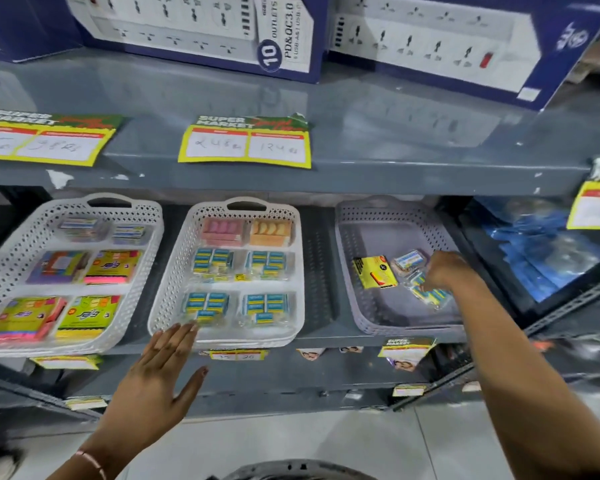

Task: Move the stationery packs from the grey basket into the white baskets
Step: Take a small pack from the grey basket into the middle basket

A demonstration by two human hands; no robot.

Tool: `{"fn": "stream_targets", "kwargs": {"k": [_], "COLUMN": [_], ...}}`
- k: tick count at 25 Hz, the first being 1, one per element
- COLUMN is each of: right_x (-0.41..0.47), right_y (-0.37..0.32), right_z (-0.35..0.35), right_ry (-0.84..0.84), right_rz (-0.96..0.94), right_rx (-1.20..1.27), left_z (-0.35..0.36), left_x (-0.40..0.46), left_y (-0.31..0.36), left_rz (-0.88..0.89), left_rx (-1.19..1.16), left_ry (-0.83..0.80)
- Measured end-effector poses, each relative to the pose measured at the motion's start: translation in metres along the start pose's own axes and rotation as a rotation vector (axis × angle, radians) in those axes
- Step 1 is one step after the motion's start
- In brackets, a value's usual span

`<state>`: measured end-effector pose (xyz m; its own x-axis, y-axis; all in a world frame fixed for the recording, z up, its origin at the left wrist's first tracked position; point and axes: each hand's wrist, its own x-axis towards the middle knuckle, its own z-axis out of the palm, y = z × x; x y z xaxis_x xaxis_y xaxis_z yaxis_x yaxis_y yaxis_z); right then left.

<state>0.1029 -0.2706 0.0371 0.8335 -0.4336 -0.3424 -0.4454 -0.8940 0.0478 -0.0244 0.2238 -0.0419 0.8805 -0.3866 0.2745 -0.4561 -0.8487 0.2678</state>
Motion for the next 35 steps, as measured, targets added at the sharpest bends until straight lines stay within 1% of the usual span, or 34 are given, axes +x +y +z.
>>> {"fn": "stream_targets", "kwargs": {"k": [2,3,8,10,12,13,14,16,17,18,20,21,23,24,25,27,30,32,35], "right_x": [0.011,0.017,0.033,0.027,0.004,-0.008,-0.026,-0.063,-0.080,-0.094,-0.116,-0.124,-0.133,-0.136,-0.138,-0.140,-0.139,-0.135,-0.136], "right_y": [0.011,0.013,0.018,0.018,0.007,-0.004,-0.014,-0.050,-0.071,-0.095,-0.147,-0.173,-0.223,-0.245,-0.265,-0.291,-0.308,-0.310,-0.313], "right_z": [0.009,0.013,0.011,0.002,-0.019,-0.030,-0.044,-0.062,-0.067,-0.067,-0.055,-0.042,-0.010,0.006,0.020,0.040,0.060,0.069,0.071], "right_ry": [-0.114,-0.134,-0.183,-0.162,-0.097,-0.052,-0.037,-0.124,-0.181,-0.222,-0.295,-0.383,-0.581,-0.646,-0.668,-0.656,-0.540,-0.456,-0.342], "right_rz": [-0.015,-0.035,-0.104,-0.124,-0.168,-0.221,-0.264,-0.360,-0.392,-0.412,-0.459,-0.460,-0.418,-0.379,-0.325,-0.219,-0.143,-0.148,-0.224], "right_rx": [-0.031,-0.055,-0.122,-0.035,0.178,0.338,0.558,1.073,1.217,1.250,1.192,1.200,1.254,1.266,1.268,1.278,1.229,1.092,0.779], "left_z": [-0.001,-0.001,0.000,-0.001,-0.002,-0.004,-0.004,-0.009,-0.013,-0.016,-0.020,-0.021,-0.021,-0.020,-0.019,-0.017,-0.016,-0.015,-0.011], "left_x": [-0.001,0.000,0.002,0.001,0.000,-0.002,0.000,0.000,0.001,0.002,0.000,0.000,0.001,0.000,-0.001,-0.002,-0.002,-0.003,-0.003], "left_y": [0.001,0.002,0.006,0.005,0.003,0.001,0.000,-0.004,-0.006,-0.006,-0.009,-0.010,-0.013,-0.016,-0.018,-0.021,-0.025,-0.026,-0.029], "left_rz": [-0.014,-0.017,-0.018,-0.017,-0.030,-0.034,-0.027,-0.029,-0.038,-0.045,-0.042,-0.031,-0.011,-0.003,0.007,0.030,0.065,0.077,0.077], "left_rx": [0.001,0.005,0.032,0.037,0.039,0.046,0.054,0.072,0.068,0.061,0.049,0.046,0.039,0.036,0.034,0.027,0.007,-0.003,-0.024], "left_ry": [0.011,0.016,0.036,0.014,-0.017,-0.033,-0.046,-0.049,-0.040,-0.030,-0.023,-0.024,-0.025,-0.029,-0.032,-0.031,-0.019,-0.014,-0.009]}}
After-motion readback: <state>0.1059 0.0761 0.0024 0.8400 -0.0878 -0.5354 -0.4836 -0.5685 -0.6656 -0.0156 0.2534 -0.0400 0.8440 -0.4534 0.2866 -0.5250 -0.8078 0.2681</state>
